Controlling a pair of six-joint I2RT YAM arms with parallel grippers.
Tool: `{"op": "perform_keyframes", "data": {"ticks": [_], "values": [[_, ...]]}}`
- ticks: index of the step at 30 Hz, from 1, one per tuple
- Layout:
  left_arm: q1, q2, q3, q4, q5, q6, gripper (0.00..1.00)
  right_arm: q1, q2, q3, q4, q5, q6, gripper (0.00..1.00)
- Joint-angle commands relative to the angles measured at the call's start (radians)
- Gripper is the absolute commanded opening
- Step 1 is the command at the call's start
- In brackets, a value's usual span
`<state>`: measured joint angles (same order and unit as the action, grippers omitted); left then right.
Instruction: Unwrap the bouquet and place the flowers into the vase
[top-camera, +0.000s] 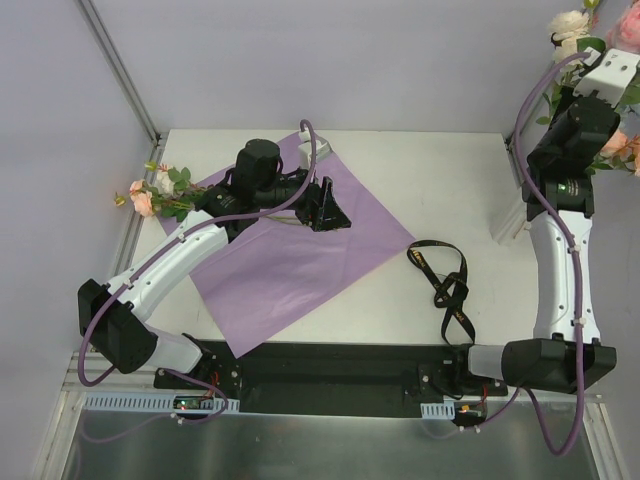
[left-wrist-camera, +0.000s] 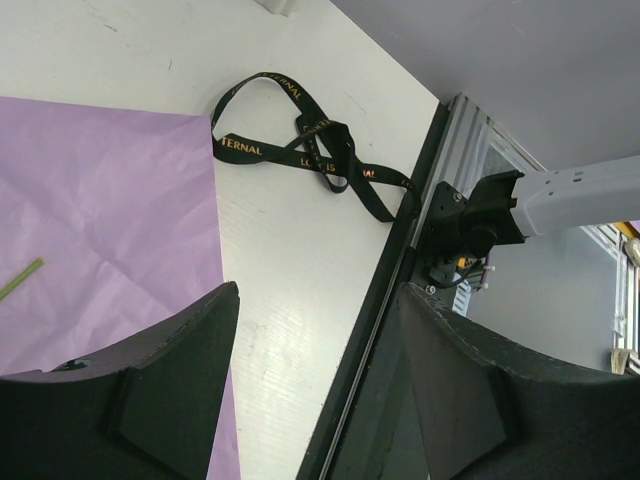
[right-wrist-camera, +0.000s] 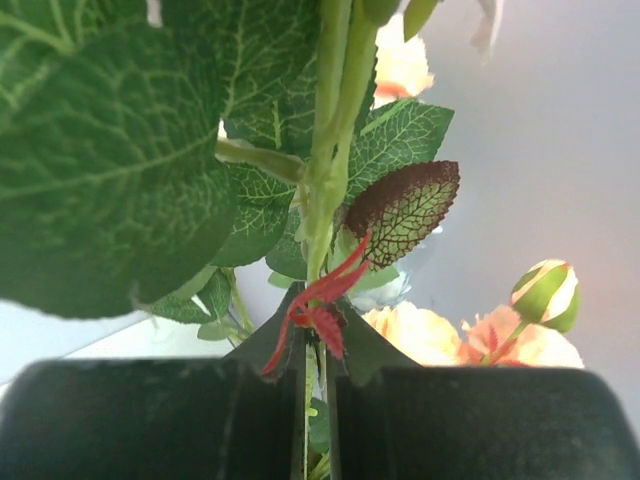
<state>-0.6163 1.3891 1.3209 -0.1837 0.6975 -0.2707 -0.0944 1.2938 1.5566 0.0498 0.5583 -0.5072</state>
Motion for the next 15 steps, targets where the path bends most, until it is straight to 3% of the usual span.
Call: {"op": "perform_keyframes", "data": {"ticks": [1,15], "values": [[-0.005,-0.010,0.000,0.004,0.017,0.013,0.64,-0.014,-0.004,-0.041,0.081,-0.020,0.055,0.01],[-0.005,-0.001,0.000,0.006,0.022,0.010,0.64,-0.065,-0.010,-0.240,0.147,-0.072,0.107,0.01]]}}
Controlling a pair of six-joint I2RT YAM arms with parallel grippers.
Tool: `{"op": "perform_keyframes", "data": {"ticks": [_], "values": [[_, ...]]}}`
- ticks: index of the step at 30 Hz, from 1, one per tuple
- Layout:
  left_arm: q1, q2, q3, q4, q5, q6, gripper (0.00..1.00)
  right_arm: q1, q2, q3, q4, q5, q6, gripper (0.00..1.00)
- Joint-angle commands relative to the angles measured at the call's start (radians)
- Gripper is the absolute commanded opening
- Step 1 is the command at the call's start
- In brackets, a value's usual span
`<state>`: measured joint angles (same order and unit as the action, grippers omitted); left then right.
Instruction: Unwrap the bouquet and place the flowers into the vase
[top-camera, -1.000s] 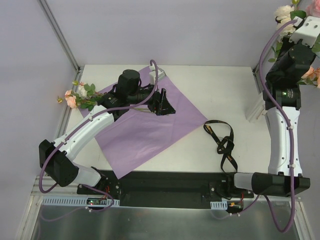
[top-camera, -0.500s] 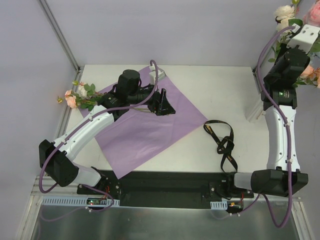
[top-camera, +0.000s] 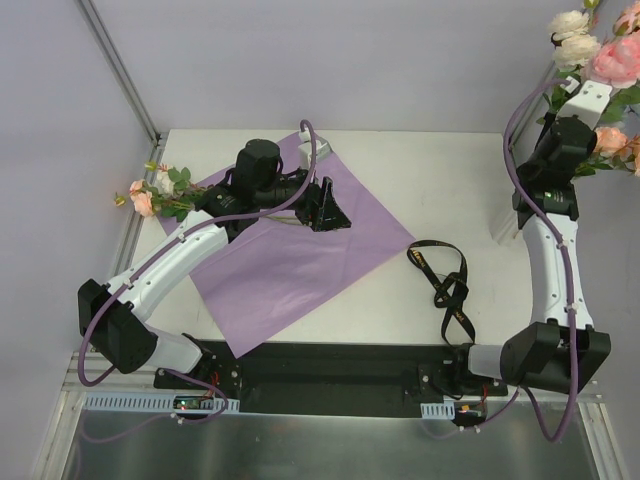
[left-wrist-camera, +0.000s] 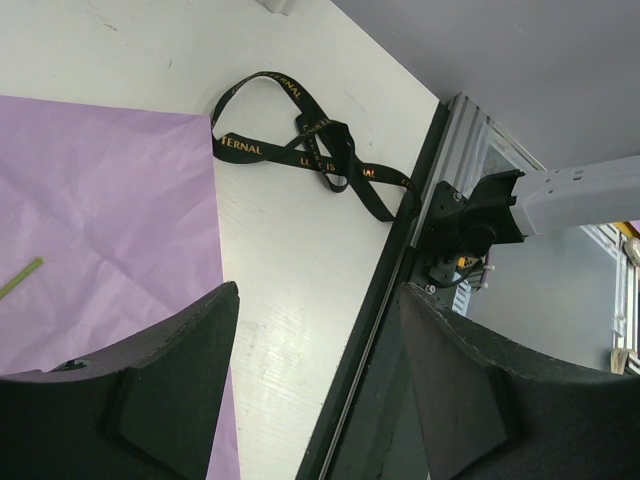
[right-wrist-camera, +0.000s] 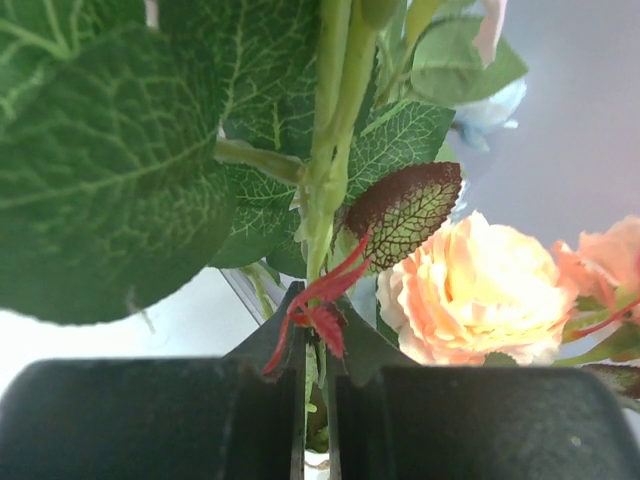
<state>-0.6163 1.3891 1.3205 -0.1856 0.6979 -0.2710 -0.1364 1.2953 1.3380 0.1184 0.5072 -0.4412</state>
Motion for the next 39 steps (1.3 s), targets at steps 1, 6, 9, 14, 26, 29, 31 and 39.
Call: {"op": "perform_keyframes", "data": {"ticks": [1,6,9,14,26,29,31,39], "values": [[-0.007,-0.002,-0.001,0.008,0.022,0.010,0.64,-0.026,-0.010,-0.040,0.078,-0.021,0.044,0.01],[-0.007,0.001,0.000,0.006,0.023,0.009,0.64,-0.042,0.002,-0.082,0.087,-0.035,0.059,0.03],[-0.007,0.002,-0.001,0.008,0.026,0.007,0.64,-0.043,0.004,-0.103,0.086,-0.033,0.059,0.09],[-0.007,0.005,0.000,0.006,0.029,0.001,0.64,-0.043,-0.002,-0.122,0.031,-0.026,0.084,0.28],[-0.007,0.004,0.003,0.008,0.040,-0.013,0.64,-0.022,-0.094,-0.045,-0.359,-0.021,0.317,0.83],[-0.007,0.002,0.005,0.008,0.041,-0.017,0.64,0.000,-0.137,-0.025,-0.463,0.028,0.366,0.90],[-0.007,0.001,0.003,0.009,0.041,-0.019,0.64,0.014,-0.163,-0.026,-0.491,0.045,0.380,0.92],[-0.005,0.004,0.003,0.009,0.038,-0.025,0.64,0.162,-0.287,-0.077,-0.628,0.062,0.473,0.94]]}}
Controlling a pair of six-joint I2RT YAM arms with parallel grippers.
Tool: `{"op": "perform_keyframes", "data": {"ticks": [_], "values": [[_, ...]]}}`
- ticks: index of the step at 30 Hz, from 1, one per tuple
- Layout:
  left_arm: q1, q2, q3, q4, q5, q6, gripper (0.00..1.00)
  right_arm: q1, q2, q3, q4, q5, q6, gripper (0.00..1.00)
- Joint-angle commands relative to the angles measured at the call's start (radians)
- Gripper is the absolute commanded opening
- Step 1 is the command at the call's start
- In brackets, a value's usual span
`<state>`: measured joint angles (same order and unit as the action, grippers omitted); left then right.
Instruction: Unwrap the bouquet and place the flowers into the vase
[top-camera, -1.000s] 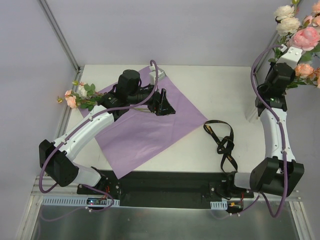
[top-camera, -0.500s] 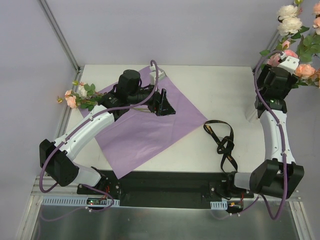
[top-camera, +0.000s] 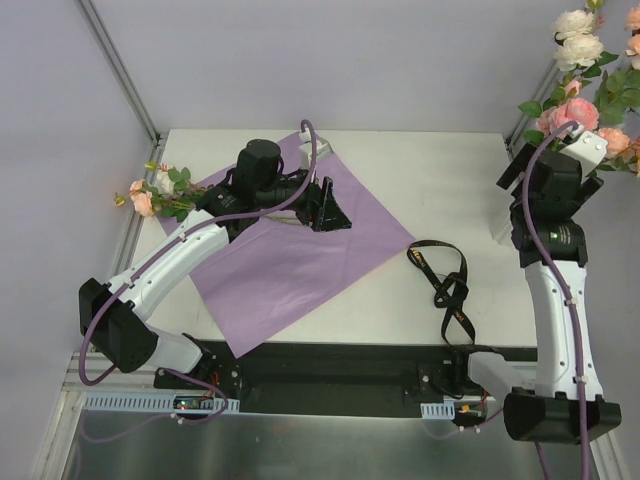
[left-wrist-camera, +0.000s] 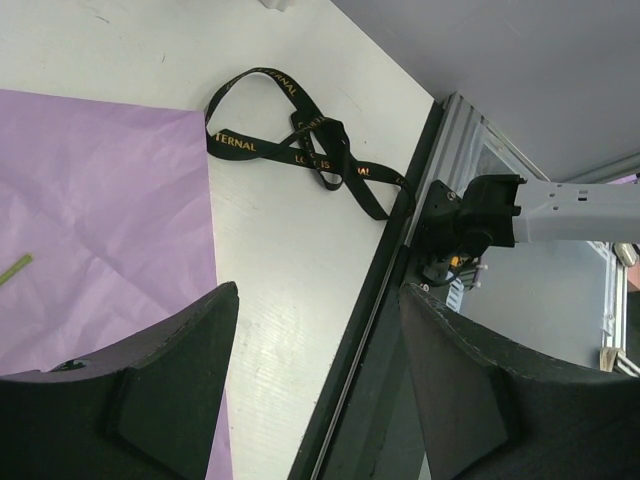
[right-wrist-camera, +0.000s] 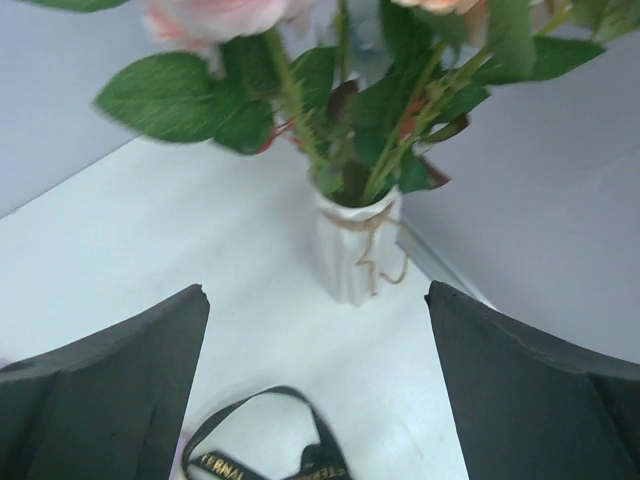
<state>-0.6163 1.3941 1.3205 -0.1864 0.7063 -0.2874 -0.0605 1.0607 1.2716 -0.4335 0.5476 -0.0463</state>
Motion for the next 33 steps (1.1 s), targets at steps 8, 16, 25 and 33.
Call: {"op": "perform_keyframes", "data": {"ticks": [8,16,25,33], "values": [[-0.007,0.008,-0.020,0.008,-0.097,-0.013,0.62,0.463,-0.004,-0.135,-0.089,-0.135,0.193,0.93],[0.036,-0.010,-0.052,0.007,-0.292,-0.029,0.62,0.760,0.053,-0.236,-0.085,-0.247,0.252,0.93],[0.177,0.040,-0.092,0.010,-0.522,-0.107,0.62,0.876,-0.051,-0.348,-0.048,-0.223,0.260,0.93],[0.423,0.159,-0.144,0.008,-0.531,-0.478,0.60,0.881,-0.206,-0.437,-0.001,-0.230,0.244,0.93]]}}
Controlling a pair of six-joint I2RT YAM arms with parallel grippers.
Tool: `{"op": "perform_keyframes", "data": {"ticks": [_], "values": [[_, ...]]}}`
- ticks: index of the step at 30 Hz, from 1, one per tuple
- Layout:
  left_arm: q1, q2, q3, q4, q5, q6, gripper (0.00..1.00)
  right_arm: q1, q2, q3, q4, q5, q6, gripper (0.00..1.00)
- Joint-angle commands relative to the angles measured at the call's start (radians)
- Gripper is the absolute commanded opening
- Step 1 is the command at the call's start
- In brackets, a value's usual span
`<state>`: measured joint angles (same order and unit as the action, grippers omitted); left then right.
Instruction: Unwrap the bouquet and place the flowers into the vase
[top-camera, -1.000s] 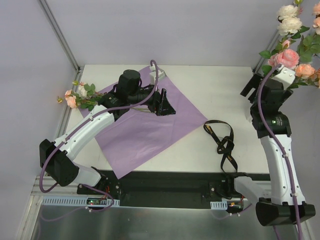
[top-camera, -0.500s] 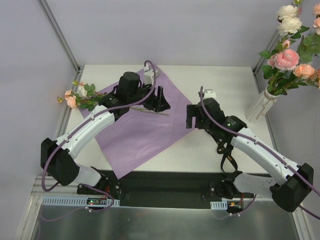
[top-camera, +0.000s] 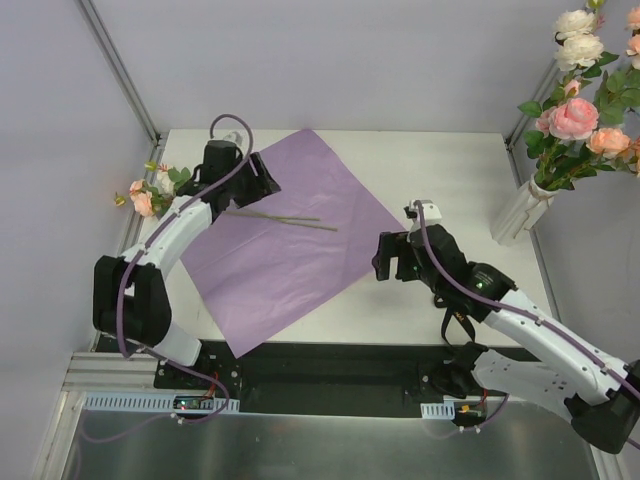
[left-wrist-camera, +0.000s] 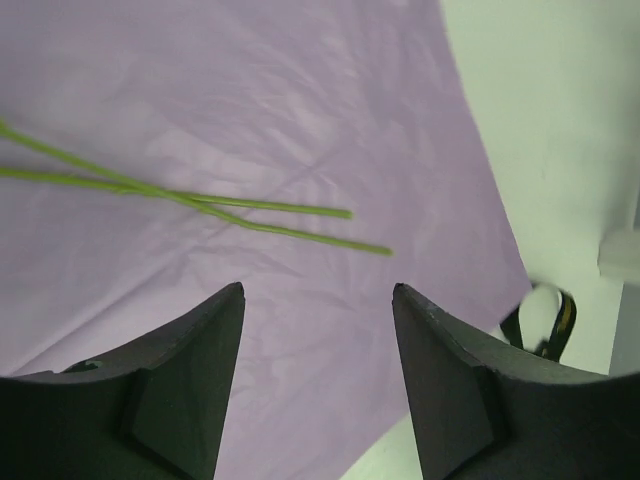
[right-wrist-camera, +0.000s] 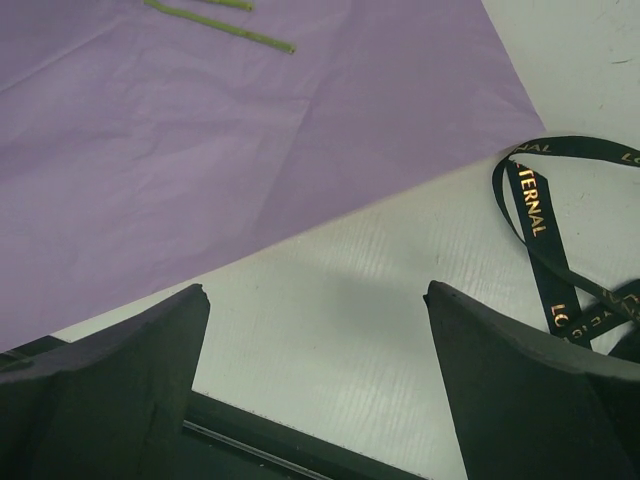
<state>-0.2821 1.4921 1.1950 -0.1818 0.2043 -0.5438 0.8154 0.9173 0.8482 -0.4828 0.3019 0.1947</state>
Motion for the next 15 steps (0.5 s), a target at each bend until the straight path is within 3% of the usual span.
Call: {"op": "perform_keyframes", "data": {"ticks": [1,4,9,15], "values": [[0.130,0.077,-0.009,0.004,-0.026,-0.240,0.59,0.007,-0.075,-0.024,0.049,0.031,0.003,0.92],[0.185,0.134,-0.012,0.005,-0.042,-0.367,0.59,0.005,-0.118,-0.052,0.070,0.054,-0.006,0.93],[0.259,0.236,0.017,0.018,-0.049,-0.418,0.55,0.007,-0.147,-0.012,-0.005,0.060,-0.032,0.93],[0.276,0.316,-0.023,0.125,-0.022,-0.536,0.39,0.004,-0.192,0.023,-0.086,0.031,-0.086,0.93]]}}
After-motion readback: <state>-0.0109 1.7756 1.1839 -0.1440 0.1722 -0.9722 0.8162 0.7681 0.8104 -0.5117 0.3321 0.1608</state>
